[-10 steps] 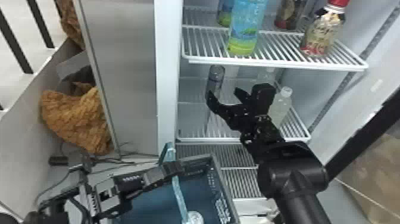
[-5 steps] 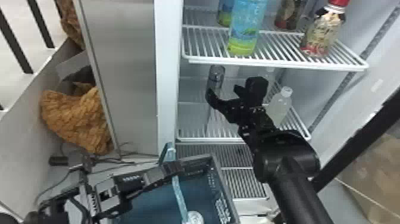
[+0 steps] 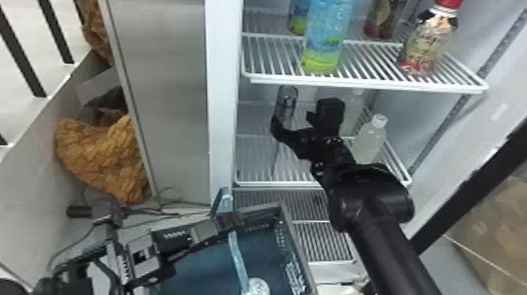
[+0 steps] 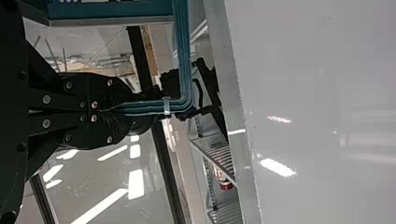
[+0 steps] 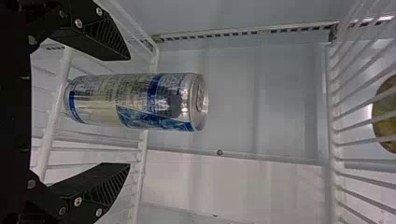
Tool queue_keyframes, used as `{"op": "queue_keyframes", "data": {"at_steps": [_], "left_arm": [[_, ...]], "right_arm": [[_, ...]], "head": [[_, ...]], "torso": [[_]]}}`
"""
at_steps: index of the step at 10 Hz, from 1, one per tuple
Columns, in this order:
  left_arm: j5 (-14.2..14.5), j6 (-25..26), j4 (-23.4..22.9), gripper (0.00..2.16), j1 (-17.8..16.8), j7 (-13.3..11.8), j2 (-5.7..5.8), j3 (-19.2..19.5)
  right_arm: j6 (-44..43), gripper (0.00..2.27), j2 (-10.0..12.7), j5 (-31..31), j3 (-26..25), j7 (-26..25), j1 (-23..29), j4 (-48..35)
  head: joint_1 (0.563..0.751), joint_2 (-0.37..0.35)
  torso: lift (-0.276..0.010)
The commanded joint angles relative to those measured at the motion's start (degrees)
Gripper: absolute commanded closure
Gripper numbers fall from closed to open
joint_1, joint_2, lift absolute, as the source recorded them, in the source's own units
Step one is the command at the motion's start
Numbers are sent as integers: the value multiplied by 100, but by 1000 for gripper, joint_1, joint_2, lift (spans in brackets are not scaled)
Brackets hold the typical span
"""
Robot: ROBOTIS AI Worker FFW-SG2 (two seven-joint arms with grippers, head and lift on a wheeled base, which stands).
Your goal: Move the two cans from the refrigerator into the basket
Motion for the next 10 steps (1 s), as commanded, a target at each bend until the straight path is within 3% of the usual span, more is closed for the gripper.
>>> {"op": "queue_keyframes", "data": {"at_steps": [1, 10], "left_arm": [[-5, 0, -10, 1210, -2, 0, 0, -11], [-5, 0, 4, 1210, -72, 17, 0, -46]], "right_arm": [[-108, 243, 1, 0, 67, -47, -141, 231], [-291, 243, 45, -80, 215, -241, -732, 1018]], "head": [[695, -144], [695, -138]], "torso": [[-219], [-219]]}}
